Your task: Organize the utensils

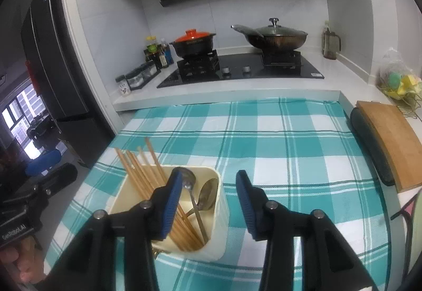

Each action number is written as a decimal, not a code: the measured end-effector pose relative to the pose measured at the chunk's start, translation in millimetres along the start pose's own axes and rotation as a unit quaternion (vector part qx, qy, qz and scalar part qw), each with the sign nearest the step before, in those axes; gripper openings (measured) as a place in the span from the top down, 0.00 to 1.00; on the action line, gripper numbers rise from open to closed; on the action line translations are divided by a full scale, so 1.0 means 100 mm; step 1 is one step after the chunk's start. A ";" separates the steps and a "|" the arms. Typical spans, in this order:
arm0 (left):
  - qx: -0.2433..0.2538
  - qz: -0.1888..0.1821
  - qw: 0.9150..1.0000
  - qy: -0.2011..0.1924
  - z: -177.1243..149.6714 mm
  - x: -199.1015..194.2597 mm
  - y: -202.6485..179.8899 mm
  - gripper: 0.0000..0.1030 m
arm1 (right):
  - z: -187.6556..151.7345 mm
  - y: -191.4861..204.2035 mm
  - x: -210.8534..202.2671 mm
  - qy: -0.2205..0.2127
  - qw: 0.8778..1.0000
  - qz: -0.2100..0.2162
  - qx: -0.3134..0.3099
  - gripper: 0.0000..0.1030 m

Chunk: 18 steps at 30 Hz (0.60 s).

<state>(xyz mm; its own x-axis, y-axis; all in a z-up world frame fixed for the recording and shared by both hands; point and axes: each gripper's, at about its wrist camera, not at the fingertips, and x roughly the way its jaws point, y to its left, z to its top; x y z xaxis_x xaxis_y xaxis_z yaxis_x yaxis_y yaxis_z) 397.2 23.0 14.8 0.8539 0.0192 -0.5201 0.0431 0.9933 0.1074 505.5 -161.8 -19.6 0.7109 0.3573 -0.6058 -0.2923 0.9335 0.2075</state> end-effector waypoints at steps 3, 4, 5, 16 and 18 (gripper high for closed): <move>0.038 0.049 0.998 -0.025 -0.33 -0.47 -0.11 0.00 | -0.19 0.11 -0.51 -0.022 1.000 0.001 -0.013 0.48; 0.048 0.061 0.997 -0.027 -0.43 -0.60 -0.15 0.00 | -0.27 0.14 -0.68 -0.028 0.999 0.000 -0.016 0.45; 0.053 0.070 0.996 -0.027 -0.54 -0.71 -0.20 0.00 | -0.37 0.19 -0.84 -0.036 0.999 -0.002 -0.019 0.41; -0.067 0.051 0.996 0.022 -1.19 -1.39 -0.25 0.00 | -1.43 0.71 -1.86 -0.081 0.994 -0.057 -0.050 0.12; -0.061 0.040 0.997 0.029 -1.26 -1.43 -0.24 0.00 | -1.56 0.75 -1.91 -0.075 0.994 -0.059 -0.054 0.05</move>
<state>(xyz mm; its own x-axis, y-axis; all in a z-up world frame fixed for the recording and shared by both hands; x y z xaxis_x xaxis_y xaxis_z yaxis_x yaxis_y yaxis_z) 208.8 11.1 -19.9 0.8200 0.1011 -0.5634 -0.0902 0.9948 0.0473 247.9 -164.5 -7.8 0.8292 0.2541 -0.4978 -0.2625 0.9634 0.0545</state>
